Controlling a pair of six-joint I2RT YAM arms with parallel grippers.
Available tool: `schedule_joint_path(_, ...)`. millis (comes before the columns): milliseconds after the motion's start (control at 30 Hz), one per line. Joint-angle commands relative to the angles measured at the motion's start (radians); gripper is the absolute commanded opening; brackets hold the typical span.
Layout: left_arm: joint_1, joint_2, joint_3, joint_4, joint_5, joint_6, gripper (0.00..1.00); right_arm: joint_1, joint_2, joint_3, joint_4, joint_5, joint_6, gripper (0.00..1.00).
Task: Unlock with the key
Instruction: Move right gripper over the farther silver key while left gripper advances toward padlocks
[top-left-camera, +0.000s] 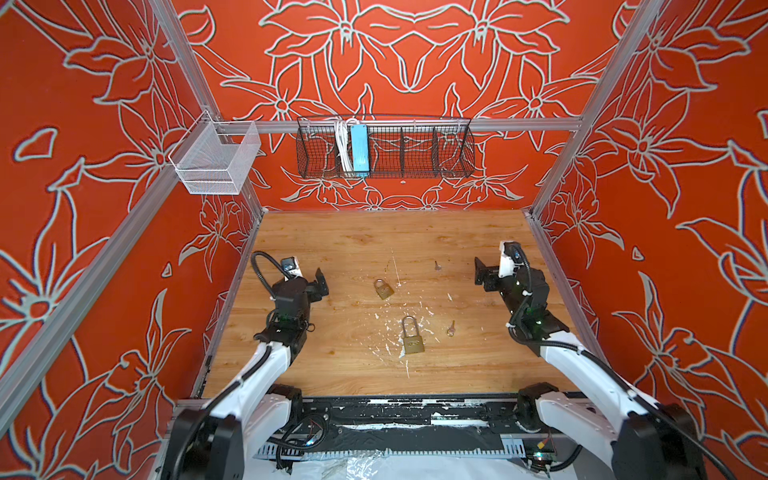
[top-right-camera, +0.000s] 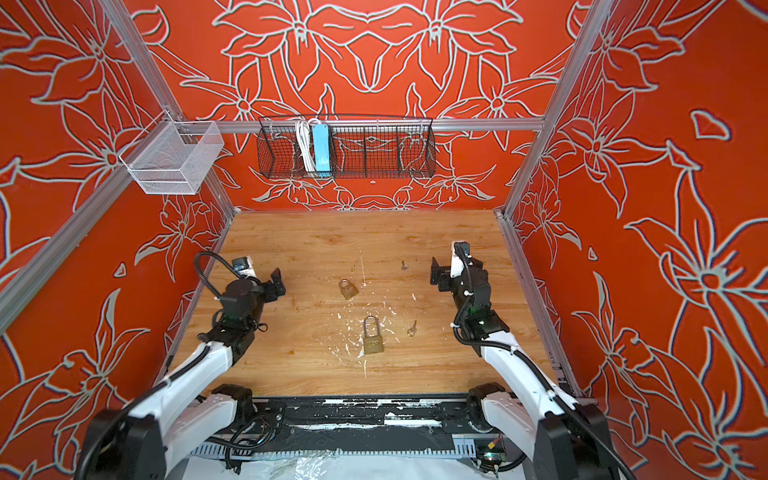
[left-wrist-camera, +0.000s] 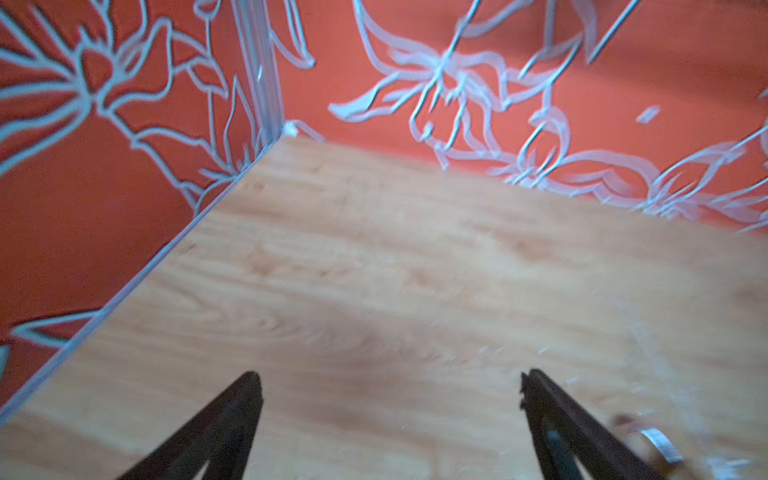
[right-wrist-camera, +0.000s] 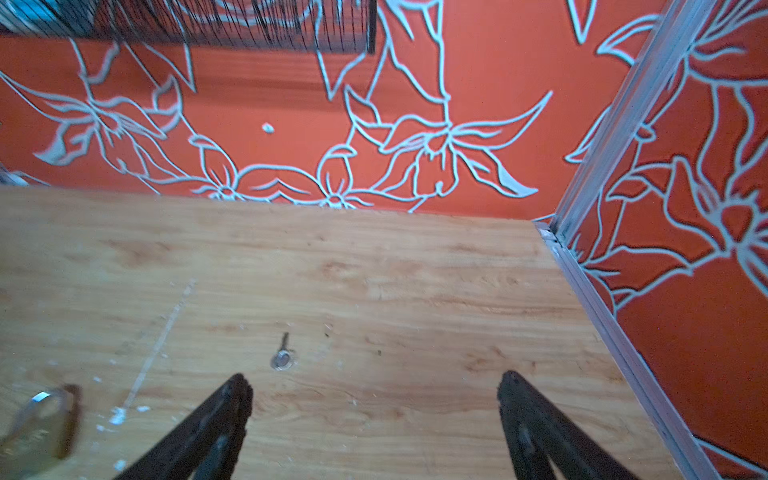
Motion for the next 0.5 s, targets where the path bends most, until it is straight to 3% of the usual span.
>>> schedule_joint_path(0,-0.132,0.027,0.098,-0.144,0.206,-0.129,0.93,0.049,0.085,0.088,-0.297,-0.014,0.142,0.95)
schedule_joint_path(133,-0.311,0.245,0.336,-0.275,0.432,-0.105,0.86,0.083,0.296,0.168,-0.329,-0.163,0.218,0.86)
schedule_joint_path(233,-0.372,0.385,0.432,-0.298,0.574,-0.139,0.77,0.103,0.442,0.234,-0.288,-0.197,0.201,0.8)
schedule_joint_path(367,-0.43,0.433,0.265,0.068,0.621,-0.083,0.72,0.105,0.614,0.353,-0.285,-0.237,0.183,0.7)
schedule_joint_path(467,-0.456,0.477,0.214,0.184,0.668,-0.038,0.69,0.105,0.686,0.401,-0.227,-0.267,0.168,0.67)
